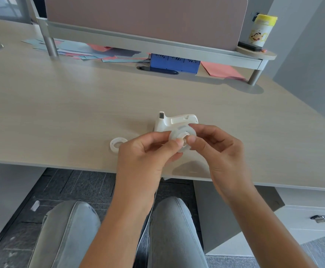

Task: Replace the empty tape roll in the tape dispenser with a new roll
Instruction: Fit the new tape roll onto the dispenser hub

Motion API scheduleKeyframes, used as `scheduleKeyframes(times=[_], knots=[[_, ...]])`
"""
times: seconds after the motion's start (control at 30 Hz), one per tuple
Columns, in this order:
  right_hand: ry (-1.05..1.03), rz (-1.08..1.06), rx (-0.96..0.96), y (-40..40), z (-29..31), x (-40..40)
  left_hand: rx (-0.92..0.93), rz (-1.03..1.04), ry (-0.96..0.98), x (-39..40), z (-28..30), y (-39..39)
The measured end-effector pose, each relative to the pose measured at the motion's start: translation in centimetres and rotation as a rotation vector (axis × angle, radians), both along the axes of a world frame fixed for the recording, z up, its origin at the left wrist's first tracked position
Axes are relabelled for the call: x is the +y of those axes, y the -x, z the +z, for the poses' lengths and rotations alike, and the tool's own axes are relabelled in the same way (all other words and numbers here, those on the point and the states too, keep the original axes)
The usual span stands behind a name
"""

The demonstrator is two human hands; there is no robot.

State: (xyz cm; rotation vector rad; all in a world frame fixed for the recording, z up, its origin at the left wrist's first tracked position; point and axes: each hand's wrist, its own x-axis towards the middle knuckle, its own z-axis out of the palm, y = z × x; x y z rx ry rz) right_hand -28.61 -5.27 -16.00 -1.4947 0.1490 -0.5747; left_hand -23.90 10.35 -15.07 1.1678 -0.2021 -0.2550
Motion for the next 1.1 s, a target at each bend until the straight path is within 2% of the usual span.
scheduleKeyframes(times=[0.1, 0.23, 0.43, 0.63, 0.73, 0.83, 1.1], knots=[[0.109, -0.197, -0.043, 0.1, -0.1, 0.4, -0.048, 0.053, -0.023, -0.7, -0.3, 0.4], [0.140, -0.175, -0.028, 0.5, 0.0, 0.8, -0.071, 0.095, 0.031, -1.5, -0.8, 0.7], [0.118, -0.140, 0.048, 1.0, 0.7, 0.4, -0.243, 0.152, -0.135, -2.3, -1.4, 0.2], [0.098, -0.119, 0.105, 0.6, 1.1, -0.9, -0.214, 0.195, -0.182, -3.1, -1.4, -0.6], [0.033, -0.039, 0.117, 0.7, 1.2, -1.6, -0.164, 0.097, -0.119, -3.4, -1.1, -1.2], [0.055, 0.001, 0.123, 0.7, 1.5, -2.3, -0.136, 0.040, -0.046, -3.6, -0.9, -1.4], [0.075, 0.033, 0.117, 0.3, 1.8, -3.3, -0.108, -0.023, -0.025, -3.5, -1.1, -1.8]])
